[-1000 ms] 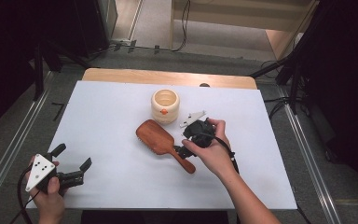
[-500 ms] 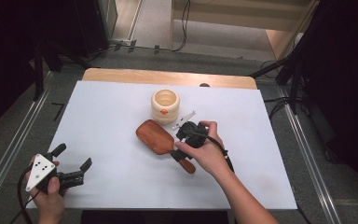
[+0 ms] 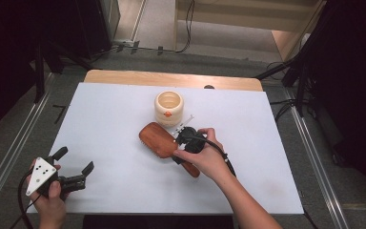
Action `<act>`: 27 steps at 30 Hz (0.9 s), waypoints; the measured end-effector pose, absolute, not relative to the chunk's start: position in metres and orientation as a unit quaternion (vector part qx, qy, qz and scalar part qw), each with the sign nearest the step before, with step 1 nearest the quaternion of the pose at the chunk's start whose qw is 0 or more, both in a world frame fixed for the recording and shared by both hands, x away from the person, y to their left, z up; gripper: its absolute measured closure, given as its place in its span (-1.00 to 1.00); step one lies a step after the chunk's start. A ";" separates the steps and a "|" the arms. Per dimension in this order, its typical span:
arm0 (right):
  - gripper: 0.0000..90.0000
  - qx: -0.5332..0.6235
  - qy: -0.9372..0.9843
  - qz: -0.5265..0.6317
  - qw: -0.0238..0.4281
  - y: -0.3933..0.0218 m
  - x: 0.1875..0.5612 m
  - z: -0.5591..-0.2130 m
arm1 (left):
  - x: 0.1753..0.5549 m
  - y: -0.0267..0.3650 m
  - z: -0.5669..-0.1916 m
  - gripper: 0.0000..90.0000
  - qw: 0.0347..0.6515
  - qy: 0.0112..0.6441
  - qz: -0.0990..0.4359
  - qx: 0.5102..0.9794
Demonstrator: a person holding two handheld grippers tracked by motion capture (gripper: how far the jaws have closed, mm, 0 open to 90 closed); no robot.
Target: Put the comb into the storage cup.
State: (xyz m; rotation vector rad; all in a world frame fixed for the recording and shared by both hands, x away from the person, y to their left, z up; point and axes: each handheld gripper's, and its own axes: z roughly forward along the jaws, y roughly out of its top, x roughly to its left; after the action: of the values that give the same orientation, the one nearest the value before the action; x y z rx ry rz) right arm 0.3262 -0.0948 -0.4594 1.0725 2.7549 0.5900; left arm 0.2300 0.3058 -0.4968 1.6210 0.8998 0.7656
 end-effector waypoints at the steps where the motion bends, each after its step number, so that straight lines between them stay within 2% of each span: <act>1: -0.40 0.358 0.911 0.193 0.062 -0.094 0.326 -0.461 | 0.230 0.306 -0.497 -1.00 0.538 0.378 0.322 0.681; 4: -0.19 0.357 0.914 0.188 0.052 -0.092 0.326 -0.463 | 0.230 0.306 -0.497 -1.00 0.538 0.378 0.321 0.681; 9: 0.01 0.355 0.917 0.178 0.038 -0.089 0.327 -0.467 | 0.230 0.306 -0.497 -1.00 0.538 0.378 0.321 0.682; 10: 0.15 0.356 0.917 0.178 0.027 -0.088 0.328 -0.469 | 0.230 0.306 -0.497 -1.00 0.538 0.378 0.321 0.682; 21: 0.43 0.357 0.920 0.163 0.003 -0.083 0.332 -0.476 | 0.230 0.306 -0.497 -1.00 0.538 0.378 0.321 0.682; 27: 0.49 0.372 0.914 0.161 -0.011 -0.082 0.333 -0.478 | 0.230 0.306 -0.497 -1.00 0.539 0.377 0.320 0.682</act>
State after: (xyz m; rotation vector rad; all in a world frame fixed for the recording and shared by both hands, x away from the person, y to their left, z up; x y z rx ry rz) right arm 0.3333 -0.0825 -0.4783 1.1760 2.8915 0.5092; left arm 0.2303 0.3056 -0.4968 1.6223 0.8978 0.7611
